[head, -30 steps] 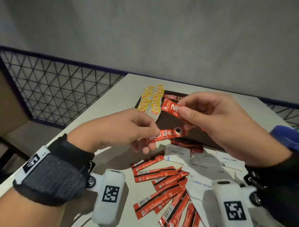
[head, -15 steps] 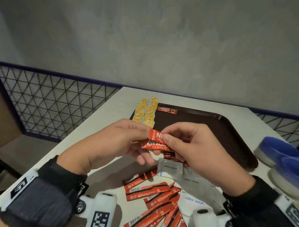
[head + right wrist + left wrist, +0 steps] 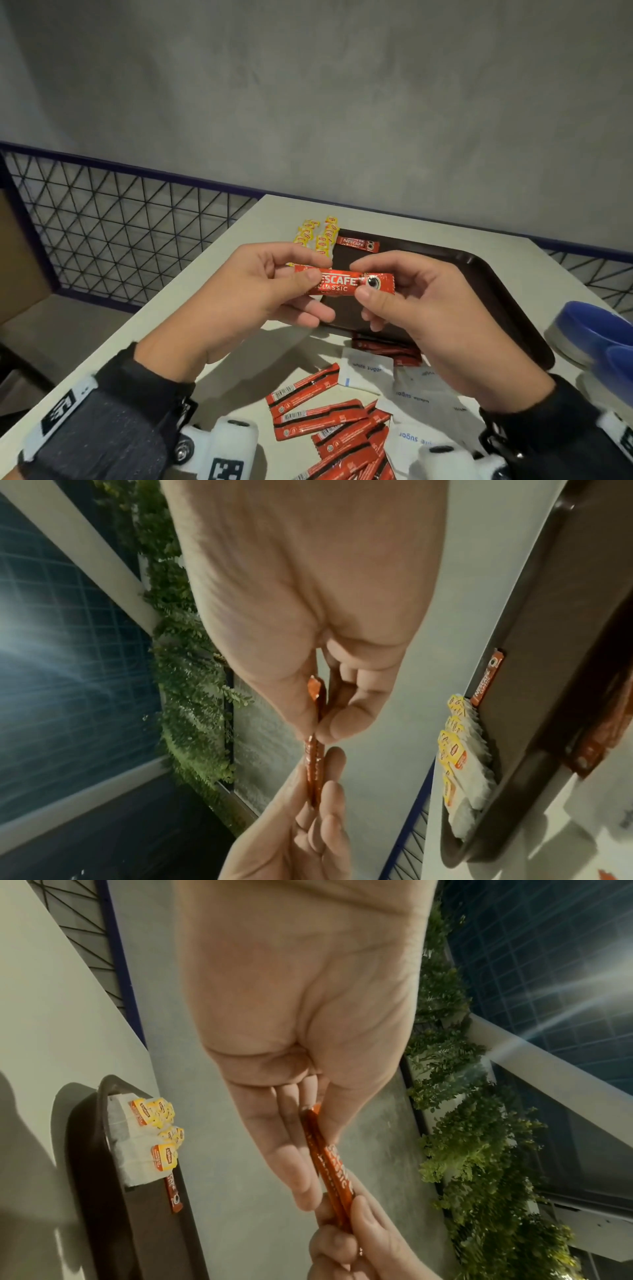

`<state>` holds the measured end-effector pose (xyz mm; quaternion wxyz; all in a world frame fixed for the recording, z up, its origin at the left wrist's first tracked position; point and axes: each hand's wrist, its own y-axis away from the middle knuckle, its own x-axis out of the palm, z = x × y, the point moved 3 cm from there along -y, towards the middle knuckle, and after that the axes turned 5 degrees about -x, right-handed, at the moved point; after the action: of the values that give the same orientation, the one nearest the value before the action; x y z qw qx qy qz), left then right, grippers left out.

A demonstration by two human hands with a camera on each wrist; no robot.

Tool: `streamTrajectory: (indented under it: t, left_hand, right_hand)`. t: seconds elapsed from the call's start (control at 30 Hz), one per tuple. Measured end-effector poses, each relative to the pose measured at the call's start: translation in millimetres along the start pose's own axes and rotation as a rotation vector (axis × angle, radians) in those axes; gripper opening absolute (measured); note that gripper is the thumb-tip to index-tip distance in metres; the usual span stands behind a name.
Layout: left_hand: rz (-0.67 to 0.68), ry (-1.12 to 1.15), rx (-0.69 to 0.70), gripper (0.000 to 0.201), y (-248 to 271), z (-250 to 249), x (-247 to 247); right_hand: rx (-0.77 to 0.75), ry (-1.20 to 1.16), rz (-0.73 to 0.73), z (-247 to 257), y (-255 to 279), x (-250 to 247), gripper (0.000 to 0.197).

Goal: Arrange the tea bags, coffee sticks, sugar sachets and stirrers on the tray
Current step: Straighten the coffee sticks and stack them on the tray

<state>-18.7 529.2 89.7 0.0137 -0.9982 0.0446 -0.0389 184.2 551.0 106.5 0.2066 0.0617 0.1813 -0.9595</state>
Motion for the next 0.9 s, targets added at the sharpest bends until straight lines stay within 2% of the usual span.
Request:
streamTrajectory:
  t: [0.13,0.3,0.4,0.57,0.9]
  left_hand:
    - [-0.04,0.032,0.023,0.017,-0.6,-0.6,-2.1]
    - [-0.055,0.043,0.049,0.019,-0.5,-0.4,-2.4]
    - [-0.049,0.052,0.068,0.023,-1.1,0.6,-2.4]
    - [-0.047,0.012,0.095,0.022,-1.8,1.0,-3.6]
    - [-0.066,-0.109,0.099,0.023,-3.6,4.1,-3.2]
  right_hand:
    - [0.057,-0.129,-0.004,0.2,-1.9,-0.5,0.026]
    - [0.094,-0.22,-0.04,-1.3,-3.1,0.3,0.023]
    - [0.049,-0.131,-0.055,-2.0,-3.2,0.1,0.016]
    - [-0.036,0.078,-0.059,-1.4,-4.4,0.0,0.019]
    - [-0.012,0.21,-0.004,-2.6,-4.1,1.5,0.028]
